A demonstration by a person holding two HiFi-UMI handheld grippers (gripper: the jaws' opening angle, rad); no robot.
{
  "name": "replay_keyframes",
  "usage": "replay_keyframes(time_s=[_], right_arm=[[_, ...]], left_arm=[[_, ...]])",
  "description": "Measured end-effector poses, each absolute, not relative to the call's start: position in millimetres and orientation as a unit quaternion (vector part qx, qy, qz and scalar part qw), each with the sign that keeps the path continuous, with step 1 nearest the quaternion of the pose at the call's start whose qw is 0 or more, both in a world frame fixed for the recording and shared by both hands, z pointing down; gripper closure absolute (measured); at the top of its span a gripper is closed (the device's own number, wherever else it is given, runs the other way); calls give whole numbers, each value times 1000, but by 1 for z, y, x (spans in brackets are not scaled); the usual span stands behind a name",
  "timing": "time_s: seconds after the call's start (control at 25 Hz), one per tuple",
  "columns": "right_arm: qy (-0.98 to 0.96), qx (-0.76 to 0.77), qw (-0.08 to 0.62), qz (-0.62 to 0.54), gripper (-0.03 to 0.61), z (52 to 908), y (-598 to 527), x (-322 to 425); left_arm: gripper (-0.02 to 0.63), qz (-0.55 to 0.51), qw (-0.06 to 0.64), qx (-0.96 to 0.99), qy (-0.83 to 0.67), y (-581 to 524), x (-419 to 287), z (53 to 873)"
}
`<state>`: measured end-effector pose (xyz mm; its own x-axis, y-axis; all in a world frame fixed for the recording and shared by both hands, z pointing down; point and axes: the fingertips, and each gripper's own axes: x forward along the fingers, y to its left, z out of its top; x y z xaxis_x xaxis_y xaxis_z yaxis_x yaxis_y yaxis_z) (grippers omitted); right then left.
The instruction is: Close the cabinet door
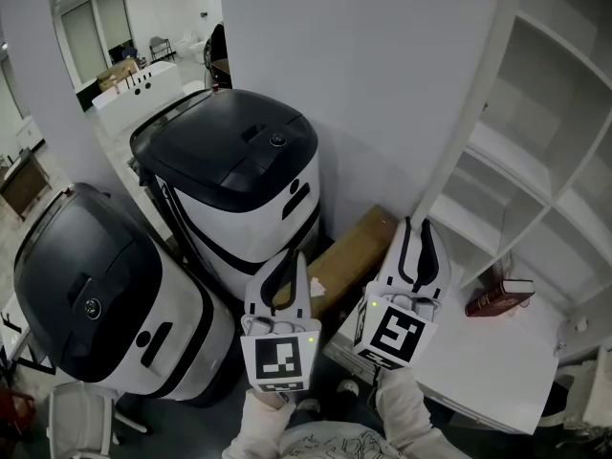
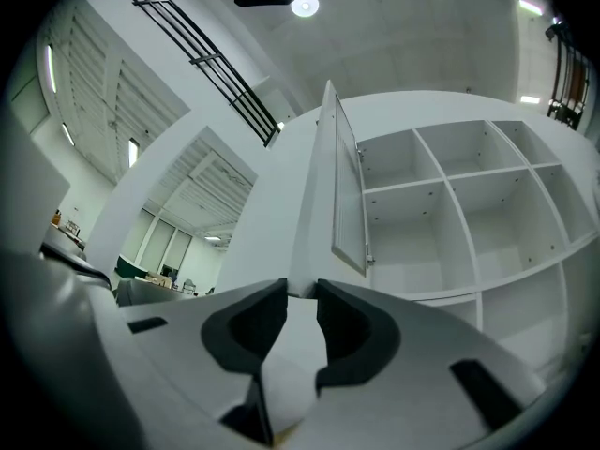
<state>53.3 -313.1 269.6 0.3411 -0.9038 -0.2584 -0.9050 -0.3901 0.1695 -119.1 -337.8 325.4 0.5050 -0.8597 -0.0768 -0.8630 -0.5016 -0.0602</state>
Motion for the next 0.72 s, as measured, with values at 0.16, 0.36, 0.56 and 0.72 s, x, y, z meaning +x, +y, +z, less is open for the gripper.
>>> replay_keyframes(time_s=[0.16, 0.36, 0.56, 0.72], right_arm=[[547, -820, -7, 167, 486, 268, -312, 52], [541, -823, -17, 172, 486, 268, -309, 53], [542, -822, -14, 174, 491, 266, -305, 54], [538, -824, -8, 175, 495, 268, -298, 60]], left_arm=[[600, 18, 44, -866, 498, -336, -119, 326], [600, 18, 43, -866, 498, -334, -118, 326], [600, 18, 43, -866, 497, -331, -115, 325], [600, 17, 43, -868, 494, -328, -110, 325]])
